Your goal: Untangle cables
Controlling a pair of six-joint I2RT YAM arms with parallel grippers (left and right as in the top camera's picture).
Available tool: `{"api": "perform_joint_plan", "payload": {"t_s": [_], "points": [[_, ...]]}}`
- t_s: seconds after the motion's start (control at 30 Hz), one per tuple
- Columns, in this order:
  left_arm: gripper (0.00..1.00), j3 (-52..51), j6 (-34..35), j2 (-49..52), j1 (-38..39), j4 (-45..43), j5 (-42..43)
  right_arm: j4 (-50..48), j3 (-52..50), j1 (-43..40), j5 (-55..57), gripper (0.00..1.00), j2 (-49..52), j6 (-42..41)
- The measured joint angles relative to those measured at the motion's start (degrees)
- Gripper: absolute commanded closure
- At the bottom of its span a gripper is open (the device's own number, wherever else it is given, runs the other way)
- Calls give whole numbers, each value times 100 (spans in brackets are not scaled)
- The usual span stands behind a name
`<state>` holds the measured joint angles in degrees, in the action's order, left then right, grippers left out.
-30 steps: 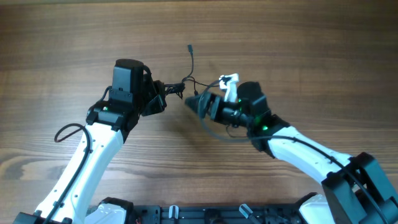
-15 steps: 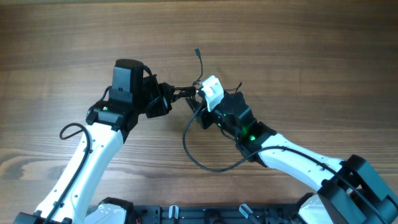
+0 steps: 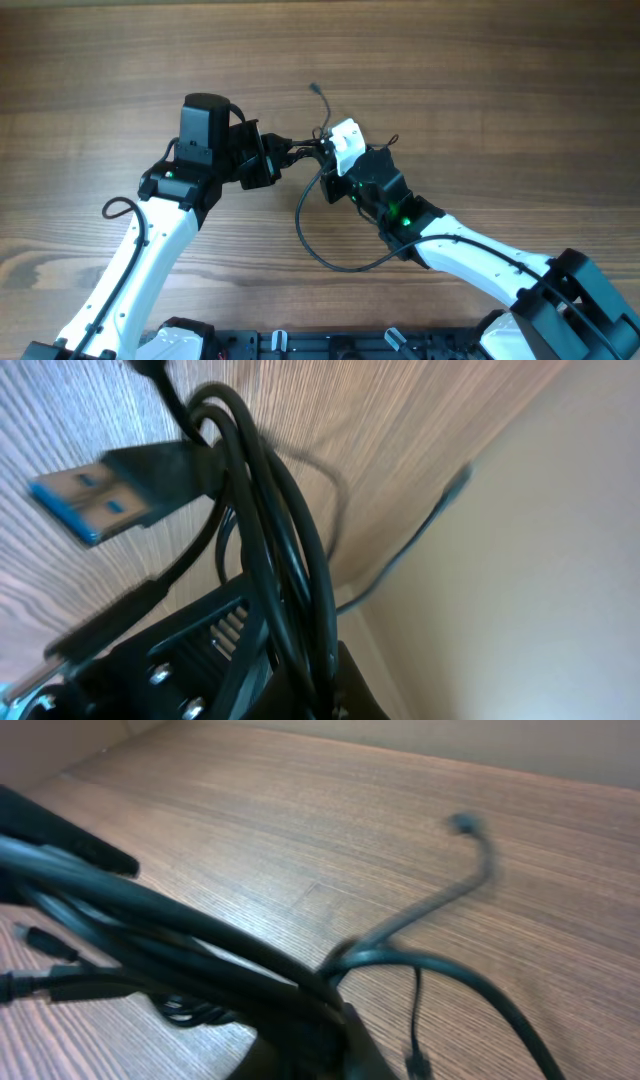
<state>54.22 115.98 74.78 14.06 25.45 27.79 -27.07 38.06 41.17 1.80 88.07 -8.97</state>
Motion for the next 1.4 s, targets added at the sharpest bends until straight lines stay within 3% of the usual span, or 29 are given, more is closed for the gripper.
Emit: {"api": "perform_joint_plan", "payload": {"t_s": [0.17, 0.27, 0.43, 0.6, 0.77, 1.03, 1.07, 1.13, 1.17, 1.3, 1.4], "points": [[96, 0, 0, 0, -42, -15, 76, 13, 0, -2, -111, 96, 0, -186], [96, -7, -2, 0, -155, 50, -74, 503, 42, 2, -811, 96, -63, -544], [96, -39, -2, 0, -470, 142, -155, 1235, 120, -2, -2074, 96, -651, -820], [96, -39, 0, -7, -669, 400, -157, 1777, 131, -116, -2590, 95, -1375, -898], [96, -37, 0, -13, -942, 855, -745, 1899, 74, -490, -2900, 96, -1860, -944], [96, -28, 0, -13, -953, 1235, -852, 2214, 55, -1349, -2496, 95, -1873, -2122], [96, -26, 0, -13, -951, 1235, -841, 2339, 52, -1388, -2361, 90, -1873, -2240], [96, -26, -2, -13, -935, 1246, -837, 2680, 52, -1394, -1978, 57, -1873, -2535], [96, -26, -2, -13, -938, 1268, -925, 2802, 52, -1432, -1744, 48, -1873, -2660], [96, -28, -2, -11, -1016, 1316, -1296, 2855, 52, -1615, -1377, 30, -1899, -2806], [96, -28, -2, -11, -1016, 1318, -1360, 2830, 52, -1609, -1578, 10, -1910, -2514]]}}
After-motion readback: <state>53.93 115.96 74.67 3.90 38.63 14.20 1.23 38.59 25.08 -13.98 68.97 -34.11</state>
